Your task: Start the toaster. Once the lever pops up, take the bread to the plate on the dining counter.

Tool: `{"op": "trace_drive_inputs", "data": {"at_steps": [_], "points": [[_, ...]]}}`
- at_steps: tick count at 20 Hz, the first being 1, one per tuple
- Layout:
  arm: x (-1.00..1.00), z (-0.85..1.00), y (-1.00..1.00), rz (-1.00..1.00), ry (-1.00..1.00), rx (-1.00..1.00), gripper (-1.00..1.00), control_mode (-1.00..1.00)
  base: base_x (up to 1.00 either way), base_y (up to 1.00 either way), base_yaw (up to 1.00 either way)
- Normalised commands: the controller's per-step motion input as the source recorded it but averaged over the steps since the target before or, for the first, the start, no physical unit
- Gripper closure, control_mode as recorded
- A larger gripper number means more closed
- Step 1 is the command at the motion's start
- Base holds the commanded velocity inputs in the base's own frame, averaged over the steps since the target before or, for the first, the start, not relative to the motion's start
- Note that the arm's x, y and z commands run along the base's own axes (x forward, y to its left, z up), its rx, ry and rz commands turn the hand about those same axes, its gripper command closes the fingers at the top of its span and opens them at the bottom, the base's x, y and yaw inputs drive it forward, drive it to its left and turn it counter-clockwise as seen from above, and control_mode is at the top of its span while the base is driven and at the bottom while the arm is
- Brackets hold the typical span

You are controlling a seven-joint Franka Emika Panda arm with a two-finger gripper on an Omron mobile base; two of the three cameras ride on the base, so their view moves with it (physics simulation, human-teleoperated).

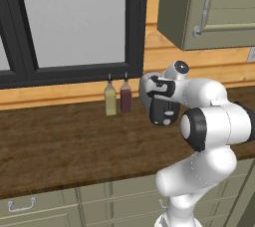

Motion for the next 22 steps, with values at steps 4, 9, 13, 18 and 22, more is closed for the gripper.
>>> {"op": "trace_drive_inputs", "data": {"at_steps": [4, 9, 13, 18, 22], "points": [[0.00, 0.00, 0.00, 0.00, 0.00, 0.00, -1.00, -1.00, 0.00, 0.00, 0.00], [0.00, 0.00, 0.00, 0.00, 0.00, 0.00, -1.00, -1.00, 0.00, 0.00, 0.00], [0.00, 0.00, 0.00, 0.00, 0.00, 0.00, -1.00, -1.00, 0.00, 0.00, 0.00], [0.00, 0.00, 0.00, 0.00, 0.00, 0.00, -1.00, -1.00, 0.00, 0.00, 0.00], [0.00, 0.00, 0.00, 0.00, 0.00, 0.00, -1.00, -1.00, 0.00, 0.00, 0.00]]}}
